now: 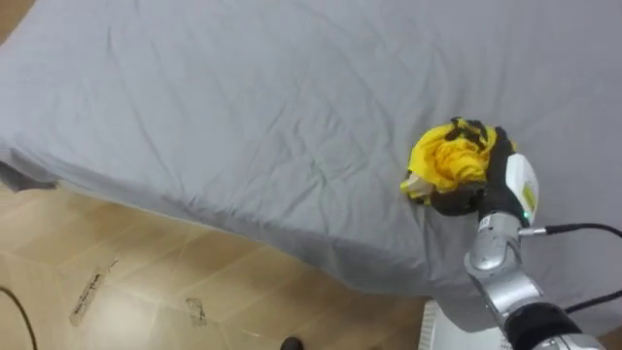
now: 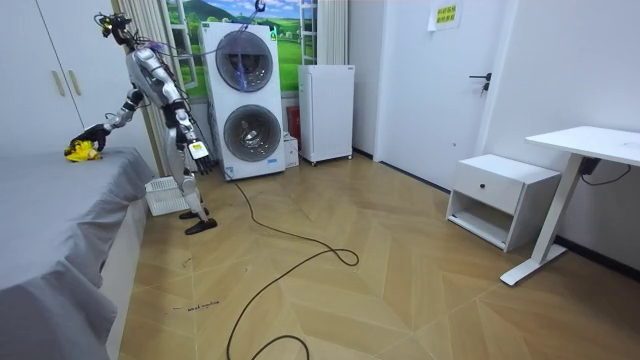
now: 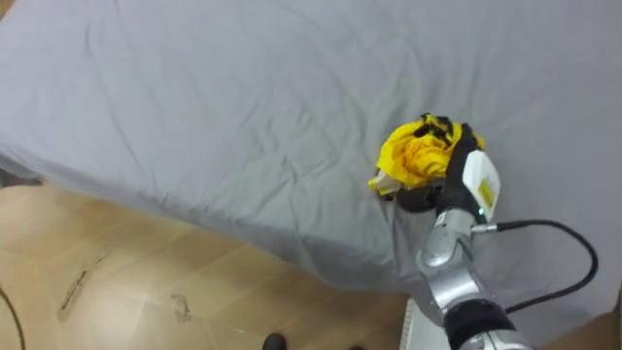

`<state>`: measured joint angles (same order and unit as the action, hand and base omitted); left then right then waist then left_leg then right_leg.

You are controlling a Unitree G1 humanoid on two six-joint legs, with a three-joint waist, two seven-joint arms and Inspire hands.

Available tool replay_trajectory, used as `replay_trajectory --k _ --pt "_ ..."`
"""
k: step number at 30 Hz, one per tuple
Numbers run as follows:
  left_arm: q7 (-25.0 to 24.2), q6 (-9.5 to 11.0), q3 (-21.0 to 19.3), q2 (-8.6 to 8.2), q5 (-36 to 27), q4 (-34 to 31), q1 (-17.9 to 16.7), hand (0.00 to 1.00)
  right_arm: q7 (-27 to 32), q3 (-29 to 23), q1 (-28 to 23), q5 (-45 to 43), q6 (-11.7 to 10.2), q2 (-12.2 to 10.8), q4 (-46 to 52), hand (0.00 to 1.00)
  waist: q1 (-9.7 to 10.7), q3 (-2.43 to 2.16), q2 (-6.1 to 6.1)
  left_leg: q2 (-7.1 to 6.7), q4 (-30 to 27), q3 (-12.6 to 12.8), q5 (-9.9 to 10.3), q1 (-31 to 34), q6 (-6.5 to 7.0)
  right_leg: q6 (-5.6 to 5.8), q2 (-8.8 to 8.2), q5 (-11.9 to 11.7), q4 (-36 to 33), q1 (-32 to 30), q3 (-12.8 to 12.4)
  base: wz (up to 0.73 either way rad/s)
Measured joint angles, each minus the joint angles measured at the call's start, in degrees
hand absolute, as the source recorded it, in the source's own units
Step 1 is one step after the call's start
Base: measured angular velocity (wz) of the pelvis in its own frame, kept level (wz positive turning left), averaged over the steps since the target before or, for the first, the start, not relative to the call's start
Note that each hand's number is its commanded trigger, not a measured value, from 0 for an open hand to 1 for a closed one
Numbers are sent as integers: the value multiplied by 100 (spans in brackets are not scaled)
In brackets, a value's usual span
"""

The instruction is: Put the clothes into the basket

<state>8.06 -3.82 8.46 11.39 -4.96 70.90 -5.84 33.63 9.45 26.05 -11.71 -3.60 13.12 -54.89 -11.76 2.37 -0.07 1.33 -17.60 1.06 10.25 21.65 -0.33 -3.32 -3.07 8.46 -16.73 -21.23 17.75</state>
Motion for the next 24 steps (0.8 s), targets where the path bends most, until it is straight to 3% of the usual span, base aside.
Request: replay_trajectory --k 1,2,3,4,5,10,15,24 --pt "-13 -6 77 7 -1 14 55 0 21 0 143 16 3 75 -103 0 -11 30 -8 -15 -6 3 -12 44 17 4 -18 -3 -5 -39 1 3" --pt "-28 -6 96 10 0 13 75 0 38 0 188 16 3 103 -136 0 -20 30 -9 -20 -16 4 -15 72 21 7 -26 -4 -16 -67 2 0" --pt "-55 -8 108 14 1 13 125 0 75 2 258 16 0 145 -203 62 -55 34 -13 -28 -22 7 -18 98 27 14 -37 -9 -16 -92 3 0" --pt "-87 -8 130 22 1 11 146 0 80 2 279 15 -1 163 -252 90 -79 34 -13 -31 -22 6 -20 101 29 16 -41 -10 -14 -93 6 0" --pt "-133 -5 149 32 1 5 181 0 80 2 286 16 0 197 -314 100 -131 34 -13 -36 -22 6 -21 106 31 25 -45 -11 -3 -93 7 3" --pt "-209 -51 238 42 5 0 237 0 69 15 285 14 23 252 -330 100 -139 34 -11 -70 -23 -25 -31 231 48 44 -77 -4 -34 -216 18 1" --pt "-197 -80 251 42 4 -1 335 0 5 58 511 -9 64 520 -651 100 -147 42 3 -82 -84 -59 -32 377 49 48 -106 -2 -130 -359 62 3" --pt "-209 -109 438 49 -52 -16 336 0 -348 64 644 14 172 610 -957 100 -129 62 32 -79 -116 -81 -33 371 51 48 -106 -1 -138 -326 75 2"
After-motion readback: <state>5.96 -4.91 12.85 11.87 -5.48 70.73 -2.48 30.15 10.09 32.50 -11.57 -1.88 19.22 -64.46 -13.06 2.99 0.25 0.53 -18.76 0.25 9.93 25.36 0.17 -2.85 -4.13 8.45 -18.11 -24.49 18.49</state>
